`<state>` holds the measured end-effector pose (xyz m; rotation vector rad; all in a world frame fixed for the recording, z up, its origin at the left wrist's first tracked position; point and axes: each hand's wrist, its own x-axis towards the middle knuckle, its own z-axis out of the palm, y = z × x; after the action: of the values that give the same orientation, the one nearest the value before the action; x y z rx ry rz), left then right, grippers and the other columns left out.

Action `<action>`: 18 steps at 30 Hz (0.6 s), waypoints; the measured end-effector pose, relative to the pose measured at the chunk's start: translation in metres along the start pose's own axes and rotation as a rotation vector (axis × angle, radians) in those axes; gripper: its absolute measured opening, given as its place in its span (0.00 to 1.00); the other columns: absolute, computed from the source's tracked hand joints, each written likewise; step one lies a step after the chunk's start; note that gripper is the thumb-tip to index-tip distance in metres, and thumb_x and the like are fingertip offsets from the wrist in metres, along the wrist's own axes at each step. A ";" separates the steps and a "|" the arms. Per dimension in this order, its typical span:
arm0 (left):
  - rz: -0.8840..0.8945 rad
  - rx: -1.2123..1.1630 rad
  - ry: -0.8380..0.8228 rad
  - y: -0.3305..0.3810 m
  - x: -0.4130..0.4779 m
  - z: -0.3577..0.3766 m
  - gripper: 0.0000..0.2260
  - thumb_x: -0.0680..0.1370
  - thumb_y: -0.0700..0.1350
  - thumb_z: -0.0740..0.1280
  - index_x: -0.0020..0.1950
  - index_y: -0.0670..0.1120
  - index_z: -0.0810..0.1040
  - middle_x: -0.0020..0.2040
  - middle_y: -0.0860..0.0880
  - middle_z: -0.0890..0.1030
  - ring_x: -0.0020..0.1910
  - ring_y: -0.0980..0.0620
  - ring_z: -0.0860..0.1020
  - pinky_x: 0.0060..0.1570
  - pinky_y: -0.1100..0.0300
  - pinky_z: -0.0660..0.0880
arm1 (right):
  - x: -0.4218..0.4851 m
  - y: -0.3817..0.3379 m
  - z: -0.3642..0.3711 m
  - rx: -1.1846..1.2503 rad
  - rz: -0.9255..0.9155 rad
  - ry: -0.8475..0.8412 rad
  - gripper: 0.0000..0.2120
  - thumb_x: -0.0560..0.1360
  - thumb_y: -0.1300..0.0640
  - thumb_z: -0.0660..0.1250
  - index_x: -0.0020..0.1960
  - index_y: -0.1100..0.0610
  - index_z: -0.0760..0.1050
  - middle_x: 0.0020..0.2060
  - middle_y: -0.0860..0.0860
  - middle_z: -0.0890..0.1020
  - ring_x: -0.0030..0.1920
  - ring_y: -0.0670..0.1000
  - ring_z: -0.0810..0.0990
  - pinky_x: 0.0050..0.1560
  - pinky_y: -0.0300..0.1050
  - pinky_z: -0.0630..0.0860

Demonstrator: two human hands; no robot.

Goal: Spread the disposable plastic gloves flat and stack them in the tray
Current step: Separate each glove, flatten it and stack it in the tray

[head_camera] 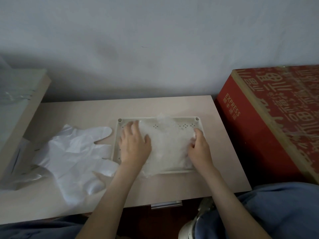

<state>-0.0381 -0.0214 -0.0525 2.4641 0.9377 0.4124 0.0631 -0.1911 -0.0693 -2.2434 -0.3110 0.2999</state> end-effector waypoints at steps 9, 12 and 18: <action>0.307 0.446 -0.661 -0.010 -0.010 0.038 0.33 0.79 0.66 0.46 0.76 0.56 0.34 0.76 0.46 0.31 0.74 0.45 0.31 0.71 0.42 0.32 | -0.008 -0.015 0.024 -0.538 -0.331 -0.084 0.29 0.75 0.55 0.50 0.76 0.58 0.57 0.77 0.58 0.55 0.77 0.58 0.49 0.76 0.55 0.49; 0.325 0.474 -0.668 -0.013 -0.005 0.037 0.33 0.78 0.66 0.46 0.76 0.56 0.34 0.76 0.47 0.31 0.74 0.46 0.30 0.71 0.43 0.32 | -0.003 -0.007 0.031 -0.629 -0.235 -0.316 0.26 0.82 0.51 0.45 0.78 0.52 0.47 0.78 0.53 0.46 0.77 0.54 0.41 0.75 0.50 0.39; 0.382 0.332 -0.518 -0.016 -0.011 0.018 0.28 0.81 0.61 0.47 0.78 0.55 0.42 0.78 0.44 0.38 0.77 0.44 0.38 0.72 0.44 0.37 | -0.011 -0.022 0.034 -0.641 -0.238 -0.197 0.27 0.81 0.55 0.50 0.78 0.55 0.46 0.78 0.56 0.43 0.77 0.54 0.38 0.74 0.50 0.35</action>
<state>-0.0468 -0.0245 -0.0775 2.8427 0.3392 -0.2869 0.0389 -0.1562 -0.0723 -2.7656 -0.8747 0.3252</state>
